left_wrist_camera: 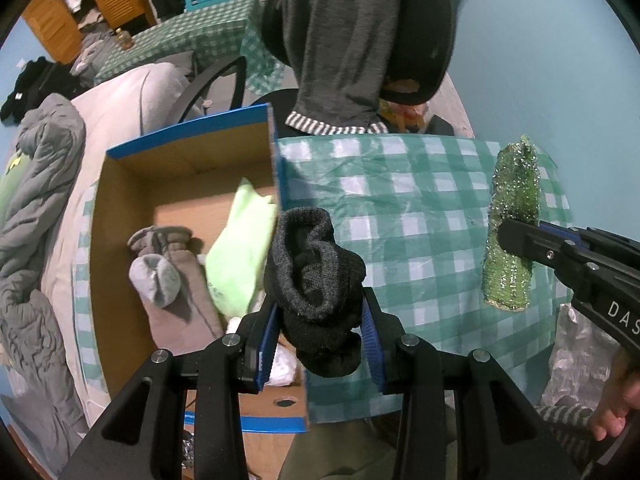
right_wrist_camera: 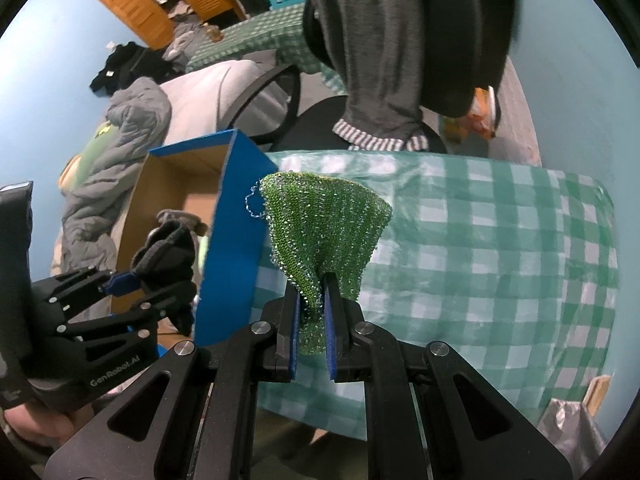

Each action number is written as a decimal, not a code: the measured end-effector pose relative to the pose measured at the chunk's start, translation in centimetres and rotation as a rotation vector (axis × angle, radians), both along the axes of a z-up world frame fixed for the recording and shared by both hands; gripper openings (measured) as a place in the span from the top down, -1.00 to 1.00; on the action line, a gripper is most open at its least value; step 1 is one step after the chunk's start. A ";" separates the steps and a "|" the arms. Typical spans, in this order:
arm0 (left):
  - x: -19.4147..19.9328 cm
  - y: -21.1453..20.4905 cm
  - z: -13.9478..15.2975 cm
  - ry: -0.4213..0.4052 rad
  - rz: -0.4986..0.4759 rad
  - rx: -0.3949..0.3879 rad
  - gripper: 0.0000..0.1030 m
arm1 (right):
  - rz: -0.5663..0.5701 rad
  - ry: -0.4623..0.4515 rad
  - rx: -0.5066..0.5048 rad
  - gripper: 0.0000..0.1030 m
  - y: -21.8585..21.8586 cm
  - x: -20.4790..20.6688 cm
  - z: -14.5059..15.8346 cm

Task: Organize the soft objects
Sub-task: 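Carry the sponge with the right tool while the left tool carries the black sock over the box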

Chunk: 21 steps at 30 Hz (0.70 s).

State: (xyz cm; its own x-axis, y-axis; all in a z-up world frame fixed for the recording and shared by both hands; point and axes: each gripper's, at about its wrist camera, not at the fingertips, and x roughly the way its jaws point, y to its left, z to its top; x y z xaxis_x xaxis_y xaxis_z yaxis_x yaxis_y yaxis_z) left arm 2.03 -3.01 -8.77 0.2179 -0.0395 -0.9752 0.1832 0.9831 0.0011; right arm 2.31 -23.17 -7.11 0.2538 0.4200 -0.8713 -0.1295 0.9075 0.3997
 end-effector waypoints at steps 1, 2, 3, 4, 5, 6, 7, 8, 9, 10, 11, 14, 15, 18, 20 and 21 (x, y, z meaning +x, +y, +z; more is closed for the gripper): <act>0.0 0.4 0.0 0.000 0.008 0.002 0.25 | 0.008 -0.002 0.001 0.80 0.4 0.1 0.1; 0.0 0.8 0.0 -0.001 0.015 0.003 0.25 | 0.017 -0.005 0.002 0.80 0.9 0.3 0.2; 0.1 1.3 0.0 -0.001 0.023 0.004 0.25 | 0.023 -0.007 0.004 0.80 1.2 0.3 0.2; 0.1 1.8 0.0 0.000 0.032 0.006 0.25 | 0.032 -0.008 0.006 0.80 1.6 0.4 0.2; 0.1 2.2 0.0 0.000 0.040 0.006 0.25 | 0.039 -0.009 0.007 0.80 2.0 0.6 0.2; 0.1 2.8 0.0 0.001 0.051 0.006 0.25 | 0.047 -0.011 0.008 0.80 2.4 0.7 0.2; 0.1 3.1 0.0 0.001 0.059 0.007 0.25 | 0.056 -0.011 0.009 0.80 2.9 0.8 0.2; 0.0 3.5 0.1 0.002 0.067 0.007 0.25 | 0.063 -0.011 0.011 0.80 3.2 0.9 0.3; 0.0 3.9 0.0 0.002 0.074 0.008 0.25 | 0.072 -0.010 0.013 0.80 3.6 1.0 0.2; 0.0 4.4 0.1 0.002 0.082 0.010 0.25 | 0.080 -0.010 0.015 0.80 4.0 1.1 0.2; 0.0 4.8 0.0 0.002 0.091 0.012 0.25 | 0.088 -0.009 0.017 0.80 4.4 1.2 0.3; 0.0 6.0 0.0 0.002 0.111 0.017 0.25 | 0.112 -0.008 0.024 0.80 5.6 1.4 0.3; -0.1 6.4 0.0 0.003 0.121 0.019 0.25 | 0.120 -0.008 0.026 0.80 6.1 1.5 0.3; -0.1 7.7 -0.1 0.004 0.146 0.023 0.25 | 0.143 -0.008 0.033 0.80 7.5 1.8 0.3; -0.2 8.4 -0.2 0.006 0.161 0.025 0.25 | 0.160 -0.009 0.036 0.80 8.5 1.9 0.3; -0.2 8.8 -0.2 0.005 0.168 0.026 0.25 | 0.168 -0.009 0.038 0.80 8.9 2.0 0.3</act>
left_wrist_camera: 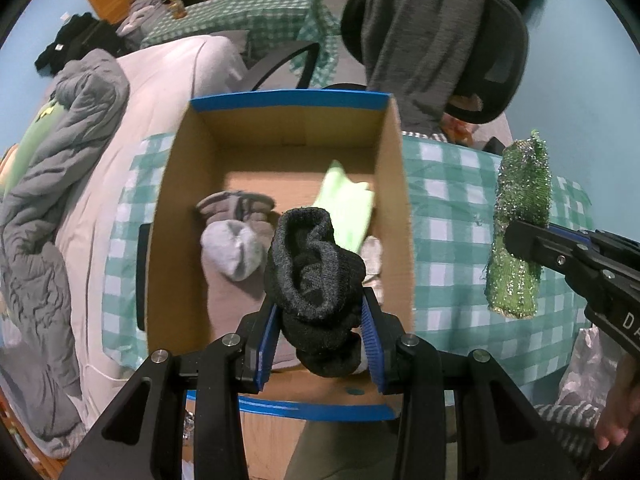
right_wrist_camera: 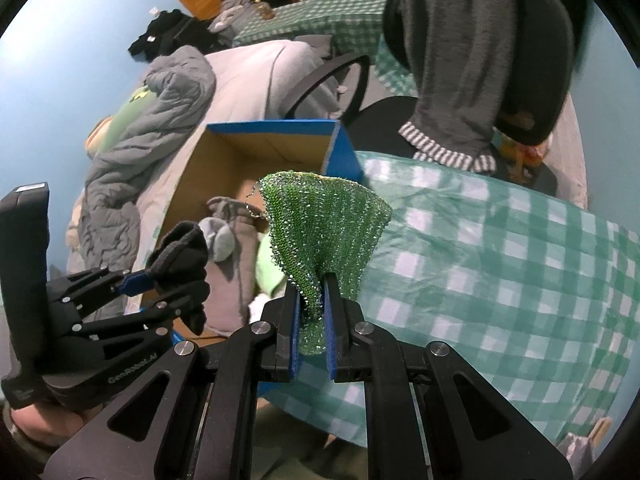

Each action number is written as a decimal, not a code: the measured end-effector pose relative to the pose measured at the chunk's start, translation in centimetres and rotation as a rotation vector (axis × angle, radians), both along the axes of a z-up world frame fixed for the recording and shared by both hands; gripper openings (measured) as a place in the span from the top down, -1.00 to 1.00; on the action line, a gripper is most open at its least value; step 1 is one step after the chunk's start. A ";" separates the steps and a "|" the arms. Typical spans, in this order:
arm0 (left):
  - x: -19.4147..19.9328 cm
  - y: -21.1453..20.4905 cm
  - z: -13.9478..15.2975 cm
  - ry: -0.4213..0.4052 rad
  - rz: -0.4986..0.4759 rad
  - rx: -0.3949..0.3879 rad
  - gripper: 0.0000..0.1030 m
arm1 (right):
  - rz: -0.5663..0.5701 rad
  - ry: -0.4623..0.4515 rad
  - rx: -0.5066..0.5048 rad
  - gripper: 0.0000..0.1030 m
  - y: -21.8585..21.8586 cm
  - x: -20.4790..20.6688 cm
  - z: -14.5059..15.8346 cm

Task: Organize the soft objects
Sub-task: 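Carry the sponge with the right tool while the left tool carries the black sock over the box, then open both tools to drop the sponge and black sock into the box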

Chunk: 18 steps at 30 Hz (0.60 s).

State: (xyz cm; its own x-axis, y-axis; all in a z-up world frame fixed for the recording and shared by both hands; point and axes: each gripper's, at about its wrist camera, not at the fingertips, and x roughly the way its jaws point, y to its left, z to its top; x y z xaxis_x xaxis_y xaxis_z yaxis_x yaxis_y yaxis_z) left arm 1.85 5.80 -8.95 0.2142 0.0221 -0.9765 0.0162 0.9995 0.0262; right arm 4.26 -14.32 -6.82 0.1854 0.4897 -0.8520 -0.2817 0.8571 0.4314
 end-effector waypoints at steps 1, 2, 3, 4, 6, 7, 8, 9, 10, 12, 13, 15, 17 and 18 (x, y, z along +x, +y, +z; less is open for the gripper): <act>0.0 0.4 0.0 0.000 0.007 0.001 0.25 | 0.008 0.000 0.002 0.80 0.4 0.0 0.0; -0.1 0.8 -0.1 0.000 0.013 0.002 0.25 | 0.014 0.000 0.003 0.80 0.8 0.1 -0.1; -0.1 1.2 -0.1 0.000 0.021 0.004 0.25 | 0.021 0.001 0.005 0.80 1.2 0.1 -0.1; 0.0 1.5 -0.1 0.001 0.025 0.005 0.25 | 0.028 0.002 0.007 0.80 1.6 0.1 -0.1; 0.0 2.1 -0.2 0.002 0.036 0.009 0.25 | 0.041 0.003 0.008 0.80 2.5 0.1 -0.2; 0.1 2.4 -0.3 0.001 0.039 0.011 0.25 | 0.048 0.004 0.009 0.80 2.9 0.2 -0.2; 0.1 2.6 -0.3 0.002 0.043 0.013 0.25 | 0.055 0.007 0.009 0.80 3.4 0.2 -0.3; 0.1 2.9 -0.4 0.003 0.047 0.015 0.25 | 0.061 0.010 0.009 0.80 3.8 0.2 -0.4; 0.1 3.2 -0.5 0.004 0.052 0.015 0.25 | 0.064 0.012 0.010 0.80 4.0 0.3 -0.5; 0.2 3.6 -0.6 0.006 0.058 0.017 0.25 | 0.073 0.017 0.010 0.80 4.9 0.3 -0.6; 0.3 3.9 -0.8 0.008 0.061 0.018 0.25 | 0.077 0.019 0.011 0.80 5.1 0.4 -0.8; 0.3 4.3 -1.0 0.011 0.066 0.019 0.25 | 0.083 0.025 0.011 0.80 5.8 0.4 -1.0; 0.3 4.5 -1.2 0.013 0.071 0.022 0.25 | 0.088 0.030 0.011 0.80 6.3 0.4 -1.0; 0.4 4.7 -1.3 0.015 0.073 0.022 0.25 | 0.090 0.033 0.011 0.80 6.6 0.5 -1.2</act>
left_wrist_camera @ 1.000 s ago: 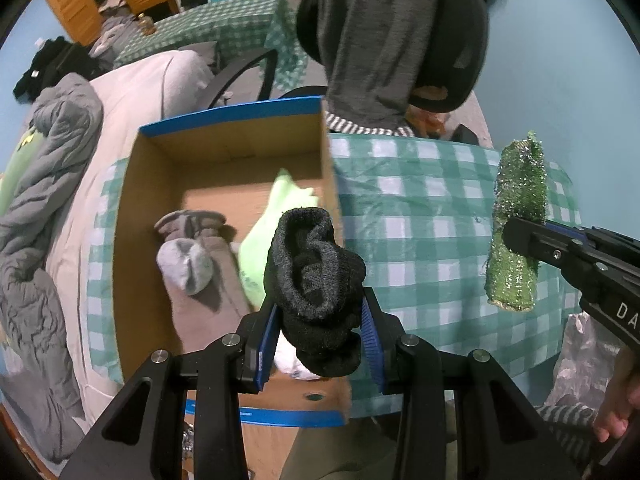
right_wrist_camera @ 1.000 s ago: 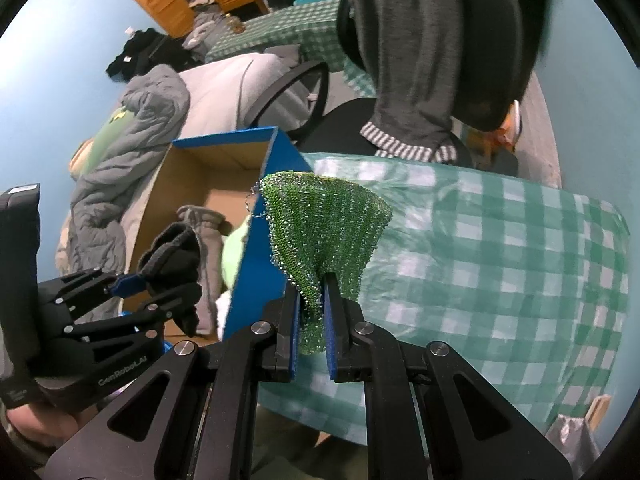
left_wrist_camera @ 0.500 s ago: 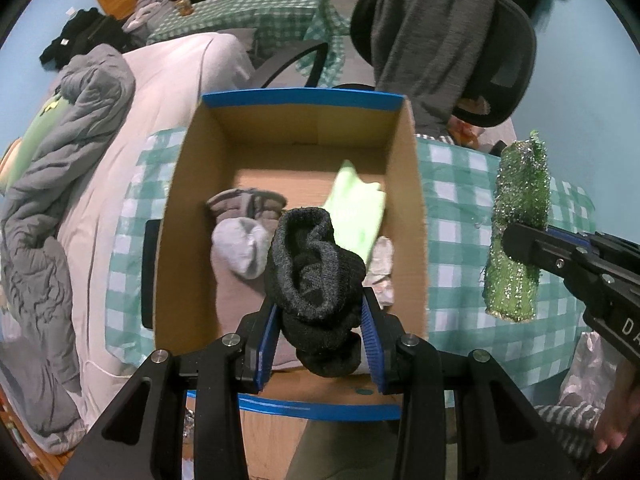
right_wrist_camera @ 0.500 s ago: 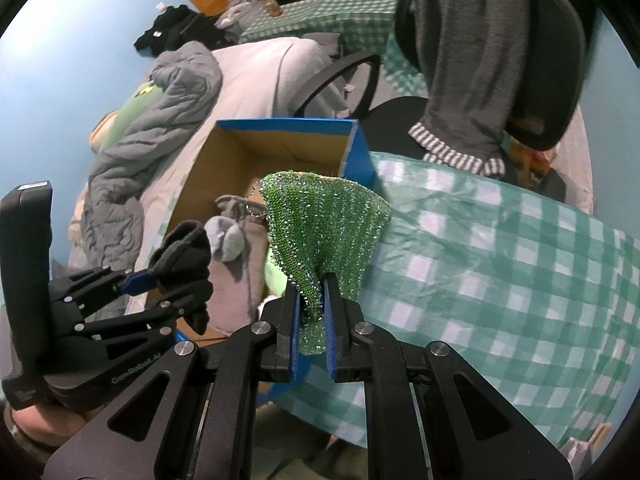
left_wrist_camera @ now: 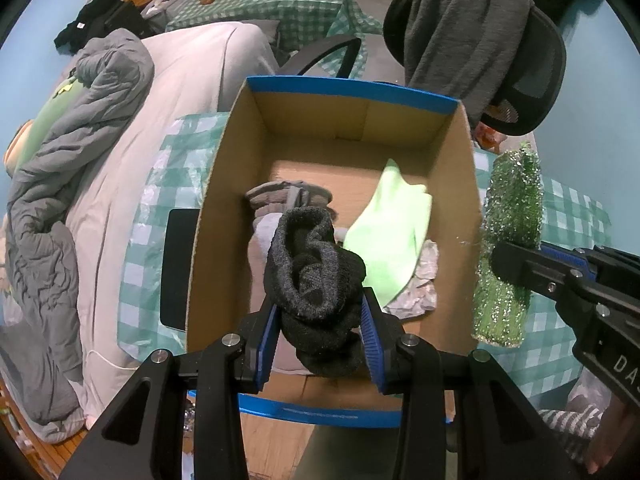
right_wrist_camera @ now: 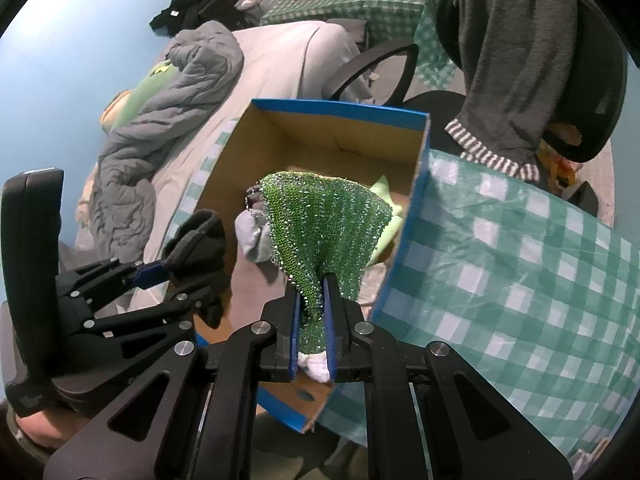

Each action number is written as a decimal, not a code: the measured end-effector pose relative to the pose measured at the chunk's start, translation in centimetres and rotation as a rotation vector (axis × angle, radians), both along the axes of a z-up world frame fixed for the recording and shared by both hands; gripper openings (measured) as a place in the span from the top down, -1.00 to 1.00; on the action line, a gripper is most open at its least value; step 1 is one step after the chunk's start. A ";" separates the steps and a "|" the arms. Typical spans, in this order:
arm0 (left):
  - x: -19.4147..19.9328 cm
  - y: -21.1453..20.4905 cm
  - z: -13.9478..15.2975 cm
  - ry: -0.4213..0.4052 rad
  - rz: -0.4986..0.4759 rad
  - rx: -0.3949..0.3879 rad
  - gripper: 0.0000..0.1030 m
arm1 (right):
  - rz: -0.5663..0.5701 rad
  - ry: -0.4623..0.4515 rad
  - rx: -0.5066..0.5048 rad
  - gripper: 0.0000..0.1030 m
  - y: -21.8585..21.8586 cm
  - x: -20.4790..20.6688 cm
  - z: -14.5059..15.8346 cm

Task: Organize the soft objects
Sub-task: 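Open both tools to drop the sponge and black sock into the box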

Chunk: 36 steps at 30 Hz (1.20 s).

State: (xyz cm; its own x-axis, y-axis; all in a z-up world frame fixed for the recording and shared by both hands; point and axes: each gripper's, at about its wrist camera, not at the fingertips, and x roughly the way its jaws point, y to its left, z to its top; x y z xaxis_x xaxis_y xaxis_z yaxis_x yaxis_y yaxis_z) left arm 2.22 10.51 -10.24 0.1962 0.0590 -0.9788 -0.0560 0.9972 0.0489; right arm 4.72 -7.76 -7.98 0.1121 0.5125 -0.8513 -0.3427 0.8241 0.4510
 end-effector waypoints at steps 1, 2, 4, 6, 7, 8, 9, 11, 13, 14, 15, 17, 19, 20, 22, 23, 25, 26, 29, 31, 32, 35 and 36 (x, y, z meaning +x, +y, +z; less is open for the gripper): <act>0.1 0.2 -0.1 0.003 0.002 -0.001 0.25 | 0.001 0.003 -0.001 0.80 0.3 0.1 -0.1; 0.1 0.3 -0.2 0.005 0.004 -0.003 0.25 | 0.001 0.006 -0.002 0.80 0.5 0.1 -0.1; 0.2 0.7 -0.4 0.010 0.007 -0.006 0.25 | 0.002 0.012 -0.001 0.80 1.0 0.3 -0.2; 0.3 1.0 -0.6 0.011 0.010 -0.003 0.24 | 0.003 0.019 -0.001 0.80 1.5 0.4 -0.3; 0.3 1.2 -0.7 0.014 0.010 -0.002 0.23 | 0.005 0.023 -0.002 0.78 1.7 0.5 -0.3; 0.4 1.3 -0.8 0.020 0.010 0.000 0.23 | 0.006 0.025 -0.004 0.76 1.9 0.5 -0.4; 0.5 1.4 -0.9 0.025 0.010 0.002 0.22 | 0.004 0.025 -0.006 0.71 2.1 0.6 -0.4; 0.6 1.6 -1.0 0.029 0.007 0.008 0.16 | 0.001 0.027 -0.012 0.68 2.3 0.7 -0.4; 0.5 1.8 -0.8 0.024 0.003 0.013 -0.10 | -0.004 0.030 -0.008 0.52 2.4 0.7 -0.4; 0.5 1.9 -0.6 0.019 0.001 0.017 -0.14 | -0.009 0.029 -0.008 0.44 2.5 0.7 -0.3; 0.5 2.0 -0.5 0.015 -0.001 0.020 -0.18 | -0.013 0.025 -0.008 0.32 2.6 0.7 -0.2; 0.5 2.1 -0.3 0.011 -0.002 0.027 -0.20 | -0.016 0.020 -0.013 0.24 2.5 0.8 -0.1; 0.5 2.3 0.0 0.010 0.003 0.025 -0.22 | -0.018 0.014 -0.023 0.22 2.5 0.7 0.0; 0.5 2.4 0.1 0.010 0.006 0.025 -0.22 | -0.021 0.012 -0.027 0.21 2.5 0.7 0.1; 0.3 2.5 0.4 0.012 0.009 0.025 -0.22 | -0.029 0.008 -0.032 0.17 2.2 0.7 0.4; 0.2 2.5 0.7 0.009 0.009 0.023 -0.22 | -0.033 0.007 -0.033 0.15 2.1 0.7 0.5; 0.0 2.7 1.2 -0.001 0.010 0.023 -0.28 | -0.039 0.001 -0.039 0.11 1.7 0.5 0.9; -0.1 2.7 1.6 -0.007 0.009 0.024 -0.31 | -0.041 -0.003 -0.043 0.11 1.5 0.5 1.2; -0.6 2.6 2.7 -0.027 0.005 0.032 -0.40 | -0.049 -0.023 -0.054 0.04 1.0 0.2 2.0; -0.8 2.5 3.3 -0.035 0.002 0.029 -0.41 | -0.059 -0.035 -0.061 -0.06 0.5 0.1 2.6; -0.9 2.4 3.7 -0.039 0.001 0.026 -0.42 | -0.067 -0.040 -0.064 -0.09 0.2 0.0 2.8; -1.4 1.9 4.6 -0.053 -0.008 0.030 -0.54 | -0.087 -0.049 -0.070 -0.13 -0.6 -0.1 3.4; -1.5 1.7 4.9 -0.056 -0.013 0.035 -0.54 | -0.093 -0.053 -0.073 -0.13 -0.9 -0.2 3.7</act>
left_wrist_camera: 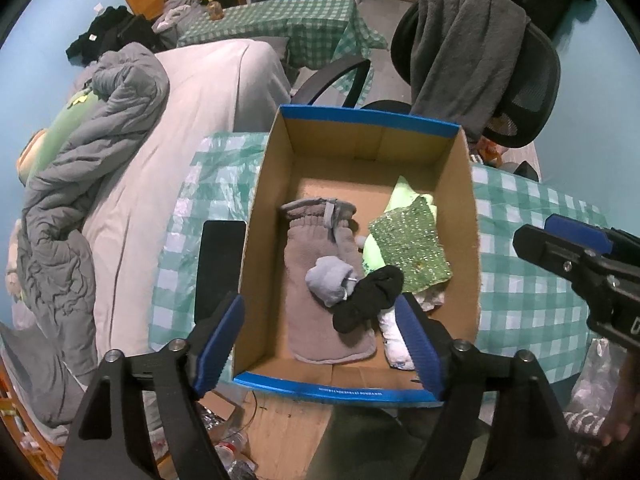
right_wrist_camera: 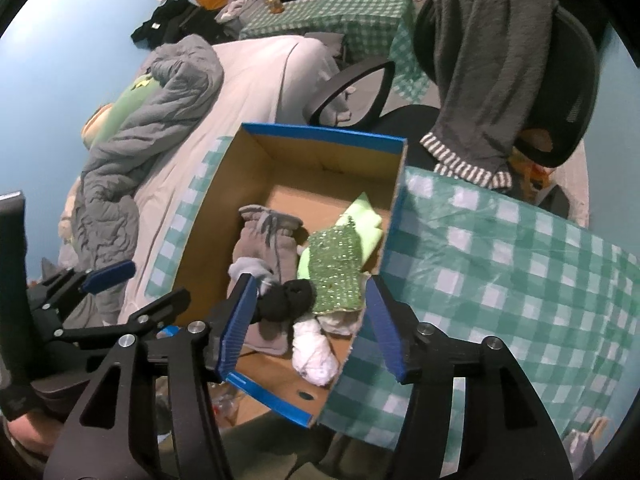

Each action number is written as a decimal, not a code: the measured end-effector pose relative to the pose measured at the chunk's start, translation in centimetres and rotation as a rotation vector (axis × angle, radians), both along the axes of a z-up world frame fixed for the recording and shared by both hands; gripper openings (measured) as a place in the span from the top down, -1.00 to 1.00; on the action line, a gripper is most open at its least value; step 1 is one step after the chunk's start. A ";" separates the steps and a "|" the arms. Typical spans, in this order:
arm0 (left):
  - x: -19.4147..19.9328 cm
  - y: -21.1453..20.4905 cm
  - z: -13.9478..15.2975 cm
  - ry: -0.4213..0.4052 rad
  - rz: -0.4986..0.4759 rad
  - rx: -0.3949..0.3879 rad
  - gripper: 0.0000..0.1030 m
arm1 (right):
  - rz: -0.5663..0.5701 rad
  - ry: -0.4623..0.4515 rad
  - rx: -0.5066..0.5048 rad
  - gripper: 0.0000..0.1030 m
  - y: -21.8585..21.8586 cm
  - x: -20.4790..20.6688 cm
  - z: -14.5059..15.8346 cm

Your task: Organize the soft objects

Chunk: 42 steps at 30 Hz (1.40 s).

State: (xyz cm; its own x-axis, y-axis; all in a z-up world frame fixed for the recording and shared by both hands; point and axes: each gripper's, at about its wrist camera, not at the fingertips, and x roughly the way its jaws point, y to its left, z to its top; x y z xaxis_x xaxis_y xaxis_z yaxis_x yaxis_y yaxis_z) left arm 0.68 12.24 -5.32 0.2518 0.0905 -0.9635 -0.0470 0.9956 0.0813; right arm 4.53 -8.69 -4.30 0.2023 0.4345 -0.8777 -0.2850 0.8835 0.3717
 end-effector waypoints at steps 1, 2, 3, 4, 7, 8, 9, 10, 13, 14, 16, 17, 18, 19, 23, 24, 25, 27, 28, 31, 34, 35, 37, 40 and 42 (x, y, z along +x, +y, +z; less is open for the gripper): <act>-0.1 -0.1 0.2 -0.001 -0.004 0.003 -0.54 | -0.007 -0.005 -0.005 -0.15 -0.3 -0.1 0.3; -0.1 -0.4 0.5 -0.001 -0.012 0.003 -0.54 | -0.014 -0.010 -0.009 -0.17 -0.5 -0.2 0.5; -0.2 -0.6 0.7 -0.001 -0.017 0.001 -0.54 | -0.021 -0.018 -0.014 -0.22 -0.8 -0.3 0.7; -0.2 -0.8 1.0 -0.001 -0.020 0.000 -0.54 | -0.027 -0.026 -0.018 -0.25 -1.1 -0.4 0.9; -0.4 -1.4 1.8 -0.007 -0.029 -0.011 -0.54 | -0.041 -0.046 -0.027 -0.25 -1.7 -0.6 1.7; -0.5 -1.6 2.1 -0.010 -0.032 -0.013 -0.54 | -0.043 -0.054 -0.028 -0.25 -1.9 -0.7 1.9; -0.6 -1.8 2.3 -0.013 -0.035 -0.016 -0.54 | -0.045 -0.061 -0.029 -0.26 -2.2 -0.9 2.2; -0.7 -2.0 2.7 -0.018 -0.038 -0.021 -0.54 | -0.047 -0.068 -0.033 -0.26 -2.4 -1.0 2.5; -0.9 -2.4 3.4 -0.027 -0.043 -0.024 -0.55 | -0.055 -0.086 -0.037 -0.27 -3.0 -1.3 3.3; -0.9 -2.6 3.6 -0.030 -0.045 -0.023 -0.55 | -0.057 -0.091 -0.037 -0.27 -3.2 -1.4 3.5; -1.0 -2.9 4.0 -0.036 -0.049 -0.020 -0.56 | -0.064 -0.101 -0.037 -0.28 -3.8 -1.5 3.9; -1.0 -3.0 4.2 -0.037 -0.050 -0.018 -0.56 | -0.067 -0.105 -0.040 -0.29 -4.0 -1.6 4.0; -1.1 -3.1 4.3 -0.039 -0.051 -0.015 -0.56 | -0.070 -0.108 -0.042 -0.29 -4.2 -1.6 4.2; -1.1 -3.2 4.3 -0.038 -0.051 -0.012 -0.56 | -0.073 -0.110 -0.044 -0.29 -4.5 -1.6 4.3; -1.0 -3.6 4.3 -0.026 -0.051 -0.009 -0.56 | -0.084 -0.103 -0.043 -0.30 -5.4 -1.7 4.2; -1.0 -3.7 4.3 -0.022 -0.052 -0.008 -0.56 | -0.087 -0.100 -0.043 -0.30 -5.6 -1.8 4.2; -1.0 -3.9 4.3 -0.020 -0.052 -0.007 -0.56 | -0.088 -0.099 -0.043 -0.30 -5.9 -1.9 4.2; -1.1 -4.0 4.3 -0.022 -0.050 -0.007 -0.56 | -0.093 -0.094 -0.042 -0.30 -6.3 -1.9 4.1; -1.1 -4.1 4.3 -0.024 -0.051 -0.008 -0.56 | -0.095 -0.091 -0.042 -0.30 -6.5 -2.0 4.1; -1.2 -4.5 4.5 -0.028 -0.045 -0.009 -0.56 | -0.100 -0.089 -0.041 -0.30 -7.1 -2.1 4.2; -1.3 -4.9 4.7 -0.033 -0.045 -0.005 -0.56 | -0.104 -0.087 -0.038 -0.30 -7.6 -2.2 4.2; -1.3 -5.1 4.8 -0.034 -0.045 -0.003 -0.56 | -0.105 -0.086 -0.037 -0.30 -7.7 -2.2 4.2; -1.3 -5.3 4.8 -0.034 -0.045 -0.003 -0.56 | -0.108 -0.085 -0.036 -0.30 -8.0 -2.3 4.2; -1.3 -5.6 4.8 -0.034 -0.045 -0.001 -0.56 | -0.111 -0.082 -0.034 -0.30 -8.5 -2.4 4.1; -1.3 -5.6 4.8 -0.034 -0.044 -0.003 -0.56 | -0.112 -0.082 -0.034 -0.30 -8.7 -2.4 4.1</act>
